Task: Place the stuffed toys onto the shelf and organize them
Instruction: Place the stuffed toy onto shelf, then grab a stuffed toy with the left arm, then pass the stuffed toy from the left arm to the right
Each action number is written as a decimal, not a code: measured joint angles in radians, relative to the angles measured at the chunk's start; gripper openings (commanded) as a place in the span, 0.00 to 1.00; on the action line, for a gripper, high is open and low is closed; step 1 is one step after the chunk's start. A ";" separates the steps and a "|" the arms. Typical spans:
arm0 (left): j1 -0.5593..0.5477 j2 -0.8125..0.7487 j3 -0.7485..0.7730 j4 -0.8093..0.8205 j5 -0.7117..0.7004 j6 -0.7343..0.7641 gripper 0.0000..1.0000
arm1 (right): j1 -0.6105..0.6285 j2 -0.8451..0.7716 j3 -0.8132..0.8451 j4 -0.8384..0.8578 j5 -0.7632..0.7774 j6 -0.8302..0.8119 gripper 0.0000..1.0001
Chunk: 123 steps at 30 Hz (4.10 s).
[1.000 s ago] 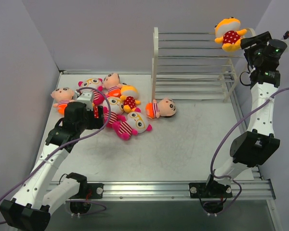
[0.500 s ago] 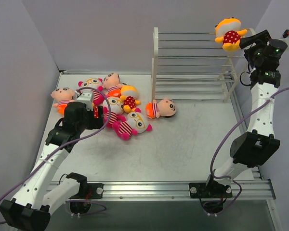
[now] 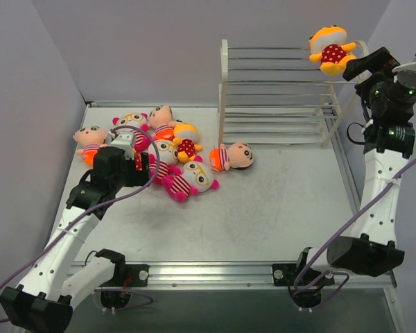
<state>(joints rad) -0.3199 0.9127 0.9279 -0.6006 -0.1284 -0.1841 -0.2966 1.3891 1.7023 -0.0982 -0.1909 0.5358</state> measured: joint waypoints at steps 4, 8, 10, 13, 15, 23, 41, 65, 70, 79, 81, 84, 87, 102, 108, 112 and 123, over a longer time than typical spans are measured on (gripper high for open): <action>0.000 0.004 0.000 -0.001 0.001 -0.013 0.96 | 0.011 -0.147 -0.073 -0.023 0.021 -0.068 0.97; 0.001 0.006 -0.002 0.000 0.000 -0.022 0.96 | 0.011 -0.277 -0.152 -0.044 0.048 -0.128 0.98; 0.001 0.006 -0.007 0.001 -0.001 -0.024 0.96 | 0.020 -0.337 -0.207 -0.051 0.060 -0.153 0.99; 0.001 0.006 -0.019 0.006 -0.006 -0.033 0.96 | 0.051 -0.411 -0.283 -0.064 0.072 -0.182 1.00; 0.001 0.006 -0.028 0.007 -0.006 -0.043 0.96 | 0.087 -0.452 -0.331 -0.082 0.082 -0.206 0.99; 0.015 0.061 -0.039 0.016 -0.003 -0.097 0.96 | 0.273 -0.616 -0.477 -0.127 0.108 -0.299 0.99; 0.605 0.243 -0.267 0.432 0.263 -0.560 0.96 | 0.519 -0.800 -0.709 -0.147 0.089 -0.355 0.99; 0.605 0.662 -0.414 1.210 0.209 -0.725 0.72 | 0.626 -0.826 -0.764 -0.146 0.149 -0.399 0.99; 0.605 0.679 -0.421 1.281 0.219 -0.734 0.34 | 0.629 -0.824 -0.764 -0.146 0.150 -0.404 0.99; 0.605 0.542 -0.454 1.232 0.218 -0.744 0.03 | 0.632 -0.781 -0.750 -0.165 0.094 -0.403 0.99; 0.605 0.458 -0.446 1.160 0.216 -0.732 0.02 | 0.632 -0.749 -0.726 -0.182 0.064 -0.403 0.99; 0.605 0.328 -0.405 1.022 0.214 -0.702 0.02 | 0.632 -0.697 -0.689 -0.207 0.023 -0.404 0.99; 0.605 0.205 -0.325 0.852 0.211 -0.666 0.02 | 0.632 -0.656 -0.677 -0.226 -0.018 -0.403 0.98; 0.448 0.011 0.042 0.079 0.171 -0.464 0.02 | 1.169 -0.428 -0.688 -0.136 0.146 -0.273 0.96; 0.269 0.003 0.119 -0.080 0.132 -0.431 0.02 | 1.469 -0.271 -0.681 -0.047 0.395 -0.245 0.94; 0.199 -0.016 0.128 -0.148 0.119 -0.431 0.02 | 1.574 -0.156 -0.656 0.000 0.502 -0.244 0.92; 0.117 -0.054 0.138 -0.228 0.075 -0.433 0.02 | 1.717 0.036 -0.515 0.136 0.620 -0.292 0.86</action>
<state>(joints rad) -0.2028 0.8589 1.0657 -0.8284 -0.0532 -0.6167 1.4204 1.4250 1.1877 0.0376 0.4290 0.2436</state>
